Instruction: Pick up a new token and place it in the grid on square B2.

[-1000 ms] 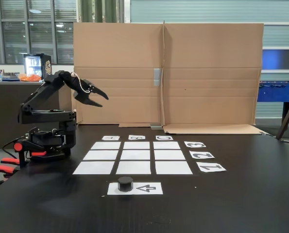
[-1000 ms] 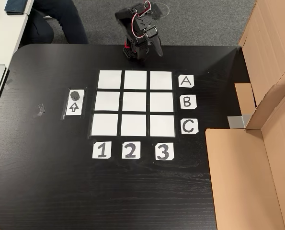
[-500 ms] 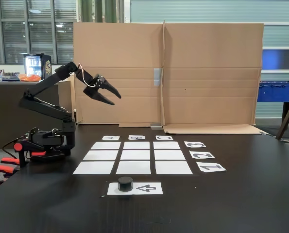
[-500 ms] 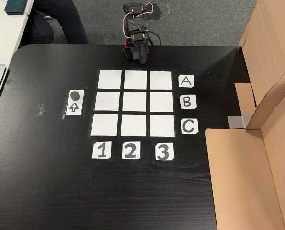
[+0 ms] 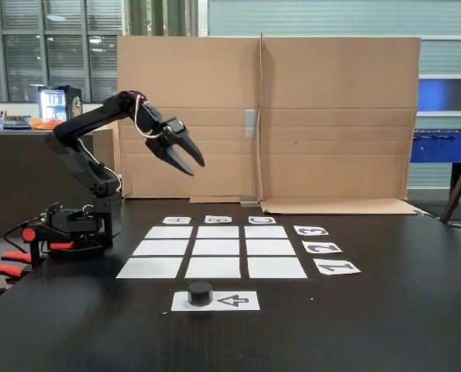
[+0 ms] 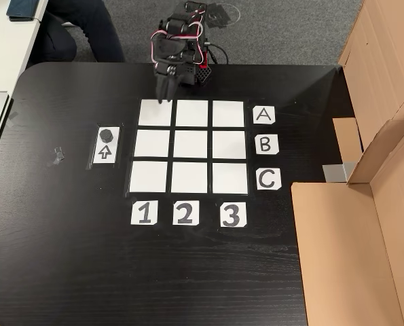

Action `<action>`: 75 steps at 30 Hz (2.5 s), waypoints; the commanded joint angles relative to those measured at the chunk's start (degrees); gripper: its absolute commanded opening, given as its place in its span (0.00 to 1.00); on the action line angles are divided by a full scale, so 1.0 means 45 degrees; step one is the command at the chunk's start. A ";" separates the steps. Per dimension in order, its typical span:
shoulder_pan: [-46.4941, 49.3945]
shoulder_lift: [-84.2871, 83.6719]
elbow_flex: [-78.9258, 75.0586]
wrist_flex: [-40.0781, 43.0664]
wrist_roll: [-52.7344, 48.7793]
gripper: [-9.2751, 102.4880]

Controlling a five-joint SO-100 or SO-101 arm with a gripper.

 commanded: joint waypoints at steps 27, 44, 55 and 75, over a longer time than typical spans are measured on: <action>0.5469 -0.9980 -0.6074 -0.1660 -0.0078 0.25; 0.5937 -1.2910 -0.8789 -0.1660 -0.0059 0.31; 0.5977 -1.4043 -0.9180 -0.1660 -0.0078 0.37; 0.6230 -1.4980 -0.9727 -0.1816 -0.0059 0.38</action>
